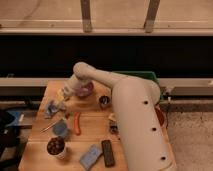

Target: Place towel in table surface

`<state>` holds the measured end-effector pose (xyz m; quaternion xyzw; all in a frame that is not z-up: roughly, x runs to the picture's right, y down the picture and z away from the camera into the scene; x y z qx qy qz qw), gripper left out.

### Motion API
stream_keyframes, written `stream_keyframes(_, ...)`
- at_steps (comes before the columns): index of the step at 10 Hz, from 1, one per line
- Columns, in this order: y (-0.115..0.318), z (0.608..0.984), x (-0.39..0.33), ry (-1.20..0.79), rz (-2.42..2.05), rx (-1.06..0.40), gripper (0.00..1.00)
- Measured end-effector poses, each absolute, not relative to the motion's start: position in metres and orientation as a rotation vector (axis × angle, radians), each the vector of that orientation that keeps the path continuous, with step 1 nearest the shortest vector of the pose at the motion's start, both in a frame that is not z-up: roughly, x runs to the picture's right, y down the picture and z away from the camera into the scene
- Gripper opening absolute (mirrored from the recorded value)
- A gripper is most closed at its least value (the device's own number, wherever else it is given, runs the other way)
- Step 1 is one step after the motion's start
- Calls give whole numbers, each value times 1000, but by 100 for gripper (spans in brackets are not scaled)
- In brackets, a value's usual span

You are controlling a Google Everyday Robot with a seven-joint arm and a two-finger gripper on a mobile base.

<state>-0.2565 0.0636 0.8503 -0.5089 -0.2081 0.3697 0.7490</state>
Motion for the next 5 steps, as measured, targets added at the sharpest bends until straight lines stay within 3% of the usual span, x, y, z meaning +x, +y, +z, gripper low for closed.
stream_keyframes(5, 64, 850, -258, -456, 807, -1114, 60)
